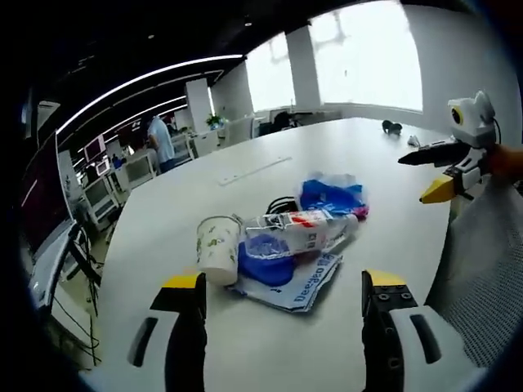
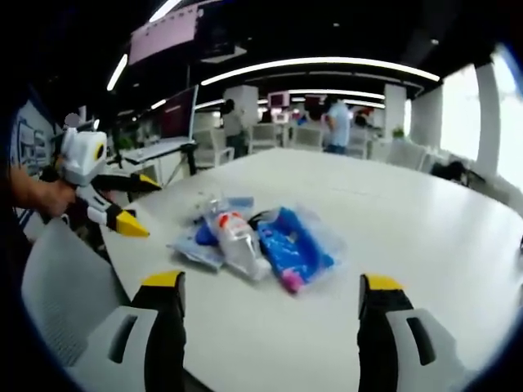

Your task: Arrange the tabletop items into an orderly group along one side of the table until the central work area is clear of visible clutter.

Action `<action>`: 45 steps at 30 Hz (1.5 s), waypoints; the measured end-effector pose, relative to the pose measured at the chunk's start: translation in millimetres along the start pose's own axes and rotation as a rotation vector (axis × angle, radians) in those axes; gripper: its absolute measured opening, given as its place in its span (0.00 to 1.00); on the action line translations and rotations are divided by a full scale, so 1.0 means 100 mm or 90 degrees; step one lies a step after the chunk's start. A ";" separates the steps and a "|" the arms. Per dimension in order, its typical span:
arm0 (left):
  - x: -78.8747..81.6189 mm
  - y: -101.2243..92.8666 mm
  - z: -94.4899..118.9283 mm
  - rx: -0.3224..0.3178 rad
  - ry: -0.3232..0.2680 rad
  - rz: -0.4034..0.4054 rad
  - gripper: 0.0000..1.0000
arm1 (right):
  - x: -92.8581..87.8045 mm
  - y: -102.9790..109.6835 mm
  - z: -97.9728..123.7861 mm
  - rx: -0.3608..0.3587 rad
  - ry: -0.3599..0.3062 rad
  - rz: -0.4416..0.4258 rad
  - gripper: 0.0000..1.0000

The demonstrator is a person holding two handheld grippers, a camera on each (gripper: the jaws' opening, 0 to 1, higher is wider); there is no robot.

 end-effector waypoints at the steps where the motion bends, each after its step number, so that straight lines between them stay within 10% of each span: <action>1: 0.01 0.00 -0.02 -0.004 0.001 -0.005 0.77 | 0.00 0.00 0.00 0.001 0.000 -0.001 0.85; 45: 0.33 0.09 -1.11 -0.223 0.118 -0.254 0.65 | -0.03 -0.08 0.01 -0.012 0.003 -0.027 0.86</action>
Point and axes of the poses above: the point that each gripper's makers call its tool centre point, and the gripper's own axes: z roughly backward along the fingers, y roughly to its left, x roughly out of its top, the point moved 7 cm from there along z, roughly backward along the fingers, and after that the axes turned 2 degrees about -z, right-handed, at the moved point
